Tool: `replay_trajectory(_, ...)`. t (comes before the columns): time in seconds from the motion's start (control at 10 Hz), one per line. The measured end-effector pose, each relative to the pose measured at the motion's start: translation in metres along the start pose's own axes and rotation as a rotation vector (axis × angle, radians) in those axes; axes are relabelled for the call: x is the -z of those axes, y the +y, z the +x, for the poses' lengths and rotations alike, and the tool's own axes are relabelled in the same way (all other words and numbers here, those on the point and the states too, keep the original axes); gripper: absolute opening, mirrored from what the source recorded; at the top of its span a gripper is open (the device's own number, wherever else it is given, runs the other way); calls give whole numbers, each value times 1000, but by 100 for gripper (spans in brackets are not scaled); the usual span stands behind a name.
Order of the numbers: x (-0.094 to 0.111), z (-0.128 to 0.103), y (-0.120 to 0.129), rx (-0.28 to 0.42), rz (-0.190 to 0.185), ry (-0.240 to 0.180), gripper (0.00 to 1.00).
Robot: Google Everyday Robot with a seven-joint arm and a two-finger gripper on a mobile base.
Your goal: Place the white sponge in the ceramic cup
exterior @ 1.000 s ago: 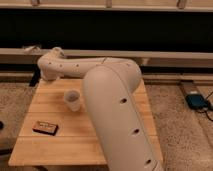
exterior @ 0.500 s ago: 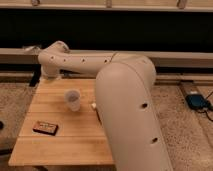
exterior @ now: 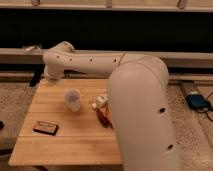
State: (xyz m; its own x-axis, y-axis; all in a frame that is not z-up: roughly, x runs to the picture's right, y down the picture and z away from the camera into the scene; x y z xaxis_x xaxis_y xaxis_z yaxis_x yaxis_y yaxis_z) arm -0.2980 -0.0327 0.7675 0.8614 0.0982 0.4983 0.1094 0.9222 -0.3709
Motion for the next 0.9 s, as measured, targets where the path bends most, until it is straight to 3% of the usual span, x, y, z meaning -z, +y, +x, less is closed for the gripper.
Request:
replay_trajectory(0.4,9,9,26,-60,-36,-15,0)
replay_trajectory(0.9,40,23,45,-110,-43,5,0)
